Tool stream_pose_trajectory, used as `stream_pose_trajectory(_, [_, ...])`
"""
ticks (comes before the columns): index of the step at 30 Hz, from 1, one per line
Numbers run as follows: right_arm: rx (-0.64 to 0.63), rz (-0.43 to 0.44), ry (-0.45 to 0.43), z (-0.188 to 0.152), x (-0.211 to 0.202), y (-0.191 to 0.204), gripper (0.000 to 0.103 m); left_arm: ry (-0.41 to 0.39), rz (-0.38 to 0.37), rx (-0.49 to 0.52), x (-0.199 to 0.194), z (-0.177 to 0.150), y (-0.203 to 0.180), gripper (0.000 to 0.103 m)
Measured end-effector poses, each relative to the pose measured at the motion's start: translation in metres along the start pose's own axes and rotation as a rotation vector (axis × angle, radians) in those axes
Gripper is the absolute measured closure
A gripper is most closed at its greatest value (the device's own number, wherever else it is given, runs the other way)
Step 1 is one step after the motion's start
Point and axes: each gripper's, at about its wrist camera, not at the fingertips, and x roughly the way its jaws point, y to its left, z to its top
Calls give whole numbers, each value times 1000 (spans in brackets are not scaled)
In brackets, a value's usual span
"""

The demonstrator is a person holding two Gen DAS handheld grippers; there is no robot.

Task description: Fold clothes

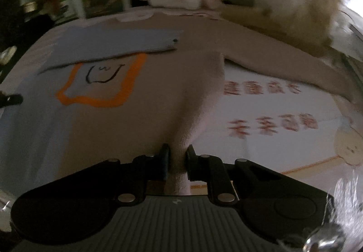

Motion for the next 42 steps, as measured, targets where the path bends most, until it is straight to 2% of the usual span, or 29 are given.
stream_pose_trajectory(6, [-82, 51, -4, 8, 13, 47, 89, 7, 44, -24, -2, 8, 45, 96])
stream_pose_trajectory(11, [-134, 70, -6, 12, 20, 75, 89, -1, 59, -36, -3, 11, 68, 96])
stream_pose_trajectory(19, [-145, 60, -10, 15, 25, 84, 89, -5, 63, -49, 0, 9, 80, 94])
stream_pose_trajectory(21, [-143, 57, -9, 15, 26, 84, 88, -10, 67, -45, 0, 8, 80, 90])
stream_pose_trajectory(24, [-142, 50, -4, 15, 23, 84, 82, -17, 85, -22, -3, 9, 78, 89])
stream_pose_trajectory(26, [-129, 53, -19, 13, 18, 83, 68, -37, 110, 18, -11, 10, 72, 89])
stream_pose_trajectory(27, [-121, 60, -39, 13, 13, 81, 65, -54, 125, 48, -16, 11, 68, 87])
stream_pose_trajectory(29, [-108, 67, -83, 13, 3, 77, 49, -87, 134, 91, -24, 10, 58, 79])
stream_pose_trajectory(30, [-104, 64, -103, 13, -1, 75, 44, -103, 135, 110, -28, 10, 53, 65])
stream_pose_trajectory(31, [-101, 60, -123, 13, -6, 73, 34, -119, 135, 130, -32, 9, 48, 47])
stream_pose_trajectory(32, [-97, 53, -135, 13, -9, 71, 27, -136, 136, 149, -36, 9, 43, 38])
stream_pose_trajectory(33, [-93, 45, -143, 13, -12, 69, 25, -153, 133, 160, -40, 8, 37, 27])
stream_pose_trajectory(37, [-70, 2, -147, 11, -16, 58, 16, -191, 84, 172, -44, 7, 12, 17])
stream_pose_trajectory(42, [-25, -56, -119, 7, -13, 34, 12, -167, 52, 185, -35, -1, -11, 16])
